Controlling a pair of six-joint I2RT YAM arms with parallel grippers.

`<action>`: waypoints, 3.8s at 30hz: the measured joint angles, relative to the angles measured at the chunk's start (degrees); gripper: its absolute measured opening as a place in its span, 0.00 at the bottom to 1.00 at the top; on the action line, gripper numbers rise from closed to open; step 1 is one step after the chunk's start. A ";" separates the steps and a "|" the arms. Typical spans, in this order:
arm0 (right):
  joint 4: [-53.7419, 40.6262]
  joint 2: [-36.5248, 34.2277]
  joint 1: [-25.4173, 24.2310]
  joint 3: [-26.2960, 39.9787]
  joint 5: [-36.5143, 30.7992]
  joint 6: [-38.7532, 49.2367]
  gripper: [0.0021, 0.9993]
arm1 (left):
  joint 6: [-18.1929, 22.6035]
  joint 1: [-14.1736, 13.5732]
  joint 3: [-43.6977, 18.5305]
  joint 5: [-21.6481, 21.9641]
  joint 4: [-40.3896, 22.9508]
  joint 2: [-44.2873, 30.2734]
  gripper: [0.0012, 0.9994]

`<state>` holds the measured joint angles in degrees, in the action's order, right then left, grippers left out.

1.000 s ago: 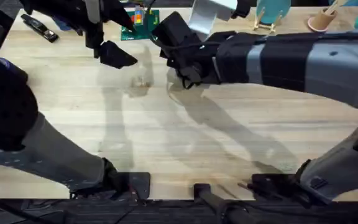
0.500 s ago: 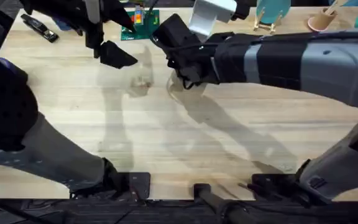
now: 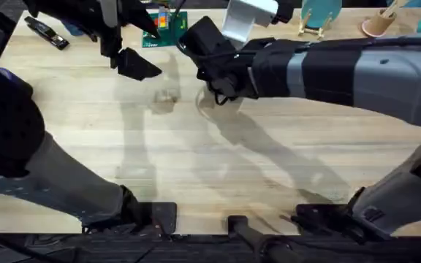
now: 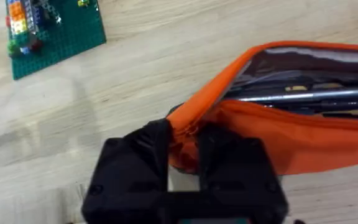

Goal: Unzip the bag, pick up the pens from the table one at a time and place them inside, then zip the bag closed.

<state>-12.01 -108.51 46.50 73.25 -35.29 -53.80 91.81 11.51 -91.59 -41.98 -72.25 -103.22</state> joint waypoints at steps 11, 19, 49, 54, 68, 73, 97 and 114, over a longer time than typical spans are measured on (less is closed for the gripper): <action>-0.66 0.02 0.13 0.20 0.42 -0.20 0.04 | 0.00 0.00 0.00 0.00 0.00 0.00 1.00; -1.12 0.52 0.13 0.20 0.81 -0.20 0.03 | 0.00 0.00 0.00 0.00 0.00 0.00 1.00; -3.06 4.94 -0.09 0.17 1.91 -0.22 0.05 | 0.00 0.00 0.00 0.00 0.00 0.00 1.00; -3.48 5.94 -0.10 0.15 1.89 -0.20 0.05 | 0.00 0.00 0.00 0.00 0.00 0.00 0.99; -3.27 9.68 -0.17 0.13 1.95 -0.20 0.15 | 0.00 0.00 0.00 0.00 0.00 0.00 1.00; -1.89 10.56 -0.13 0.15 1.43 -0.18 0.45 | 0.00 0.00 0.00 0.00 0.02 0.00 0.99; -6.89 12.55 0.22 0.22 0.57 0.02 1.00 | 0.00 0.00 0.00 0.00 0.00 0.00 0.99; -11.59 17.77 10.33 0.22 0.57 14.29 1.00 | 0.00 0.00 0.00 0.00 0.00 0.00 0.99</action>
<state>-23.60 -90.74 56.83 73.47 -34.72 -39.51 91.81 11.51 -91.59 -41.98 -72.25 -103.22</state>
